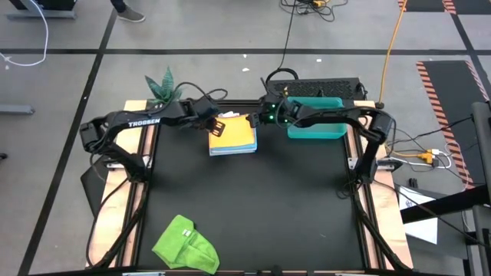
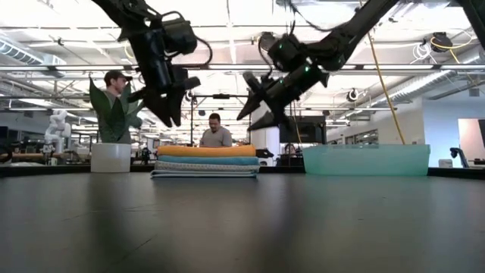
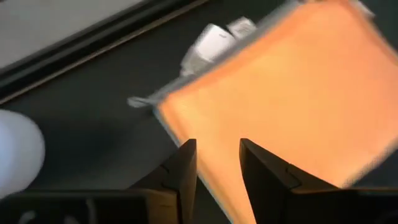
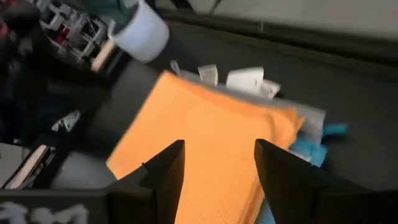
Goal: Fold microfiber towels
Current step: Stack the yellow microfiber towel on the blue microfiber towel
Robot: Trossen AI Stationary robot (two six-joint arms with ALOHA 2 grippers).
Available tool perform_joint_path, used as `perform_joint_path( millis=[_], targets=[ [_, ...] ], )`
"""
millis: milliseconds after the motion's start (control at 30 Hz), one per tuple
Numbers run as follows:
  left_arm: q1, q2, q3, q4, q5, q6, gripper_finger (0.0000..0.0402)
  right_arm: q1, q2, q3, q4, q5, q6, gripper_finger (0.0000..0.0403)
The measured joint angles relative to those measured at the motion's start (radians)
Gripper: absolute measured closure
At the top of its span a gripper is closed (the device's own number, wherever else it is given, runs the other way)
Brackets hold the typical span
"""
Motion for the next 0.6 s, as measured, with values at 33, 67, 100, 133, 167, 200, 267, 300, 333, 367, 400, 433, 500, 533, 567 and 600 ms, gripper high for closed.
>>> perform_joint_path(
  millis=[33,67,100,133,167,200,267,300,333,367,400,433,500,533,567,600],
  targets=[
    [-0.011,-0.003,0.0,0.0,0.013,0.006,0.0277,0.005,-0.013,0.0,0.003,0.019,-0.008,0.0223],
    [-0.023,-0.004,0.0,0.009,0.025,0.013,0.0278,0.009,-0.022,0.001,0.01,0.032,-0.012,0.0229],
    [-0.036,-0.004,0.0,0.02,0.031,0.022,0.0279,0.012,-0.026,0.001,0.016,0.032,-0.015,0.0237],
    [-0.048,0.0,-0.002,0.024,0.033,0.032,0.0282,0.015,-0.024,0.002,0.02,0.029,-0.015,0.0249],
    [-0.059,0.01,-0.009,0.034,0.034,0.037,0.0287,0.017,-0.016,0.002,0.023,0.026,-0.013,0.0264],
    [-0.071,0.026,-0.018,0.05,0.042,0.038,0.0295,0.018,0.0,0.002,0.033,0.014,-0.009,0.0284],
    [-0.087,0.055,-0.043,0.074,0.062,0.03,0.0318,0.013,0.041,0.001,0.062,-0.043,-0.004,0.0333],
    [-0.092,0.065,-0.054,0.069,0.067,0.028,0.0333,0.012,0.066,0.0,0.092,-0.063,-0.006,0.0361],
    [-0.096,0.073,-0.059,0.072,0.069,0.026,0.035,0.009,0.085,0.0,0.131,-0.078,-0.011,0.0382],
    [-0.1,0.077,-0.062,0.087,0.069,0.025,0.0368,0.007,0.097,0.002,0.149,-0.079,-0.01,0.0391],
    [-0.104,0.079,-0.068,0.094,0.07,0.025,0.0384,0.004,0.108,0.01,0.148,-0.078,-0.001,0.0392],
    [-0.105,0.079,-0.077,0.09,0.072,0.024,0.0392,0.0,0.121,0.023,0.145,-0.078,0.001,0.0392],
    [-0.111,0.079,-0.09,0.101,0.073,0.018,0.0392,-0.011,0.14,0.034,0.12,-0.078,-0.003,0.0398],
    [-0.111,0.079,-0.095,0.114,0.074,0.012,0.0392,-0.017,0.149,0.034,0.103,-0.078,-0.008,0.04],
    [-0.11,0.079,-0.099,0.114,0.074,0.007,0.0392,-0.022,0.16,0.034,0.1,-0.074,-0.01,0.0401],
    [-0.109,0.078,-0.104,0.11,0.074,0.001,0.0395,-0.027,0.167,0.034,0.092,-0.067,-0.009,0.0401]
  ],
)
